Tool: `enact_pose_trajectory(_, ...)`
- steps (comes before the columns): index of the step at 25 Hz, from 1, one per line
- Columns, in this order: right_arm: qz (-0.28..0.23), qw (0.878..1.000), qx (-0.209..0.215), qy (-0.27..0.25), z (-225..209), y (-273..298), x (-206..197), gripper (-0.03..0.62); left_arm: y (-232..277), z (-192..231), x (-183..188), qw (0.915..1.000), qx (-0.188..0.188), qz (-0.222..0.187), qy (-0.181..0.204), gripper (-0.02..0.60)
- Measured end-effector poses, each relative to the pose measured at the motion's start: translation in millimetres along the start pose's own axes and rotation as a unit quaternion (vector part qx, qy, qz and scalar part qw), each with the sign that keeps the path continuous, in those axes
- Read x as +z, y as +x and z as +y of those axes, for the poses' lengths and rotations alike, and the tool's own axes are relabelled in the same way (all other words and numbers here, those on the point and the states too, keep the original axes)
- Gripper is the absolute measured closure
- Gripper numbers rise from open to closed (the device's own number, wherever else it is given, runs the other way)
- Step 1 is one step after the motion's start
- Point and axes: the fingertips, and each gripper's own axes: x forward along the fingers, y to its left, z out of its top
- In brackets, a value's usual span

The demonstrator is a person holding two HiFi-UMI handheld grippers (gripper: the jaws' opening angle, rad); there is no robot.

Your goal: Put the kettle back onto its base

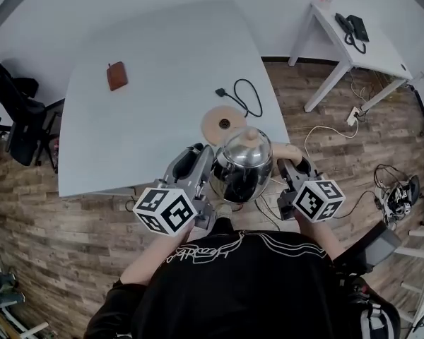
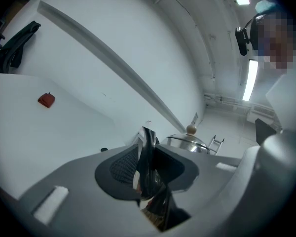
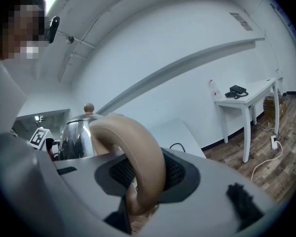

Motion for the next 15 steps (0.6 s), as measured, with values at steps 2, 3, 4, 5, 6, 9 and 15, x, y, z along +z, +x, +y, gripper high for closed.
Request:
enact_pose_trajectory(2,0.000,1.000,-0.002,-0.002,-2.4,28.2,9.4,0.484,17.8,19.4,15.6,1.0000,-0.002,0.002,-0.002,0.483)
enact_pose_trajectory(3,-0.001,1.000,-0.004,-0.003,-3.0,39.1,12.7,0.484,24.5,27.2,21.7,1.0000,-0.004,0.002,-0.001,0.483)
enact_pose_trajectory(4,-0.003,1.000,-0.005,-0.005,-3.5,47.8,15.2,0.485,29.8,33.6,26.2,1.0000,-0.007,0.002,0.000,0.483)
enact_pose_trajectory(5,-0.006,1.000,-0.006,-0.007,-4.4,54.8,17.1,0.484,34.6,39.0,29.6,0.9999,-0.010,0.001,0.003,0.483)
enact_pose_trajectory(6,-0.008,1.000,-0.008,-0.009,-5.8,61.1,18.6,0.484,39.4,43.7,32.2,0.9999,-0.014,0.001,0.006,0.483)
enact_pose_trajectory(9,-0.018,1.000,-0.010,-0.018,-12.3,78.7,22.7,0.485,55.4,55.9,37.3,0.9995,-0.025,0.004,0.020,0.483)
enact_pose_trajectory(15,-0.040,0.998,-0.010,-0.051,-25.9,113.4,33.6,0.484,87.8,79.6,43.0,0.9972,-0.047,0.015,0.057,0.485)
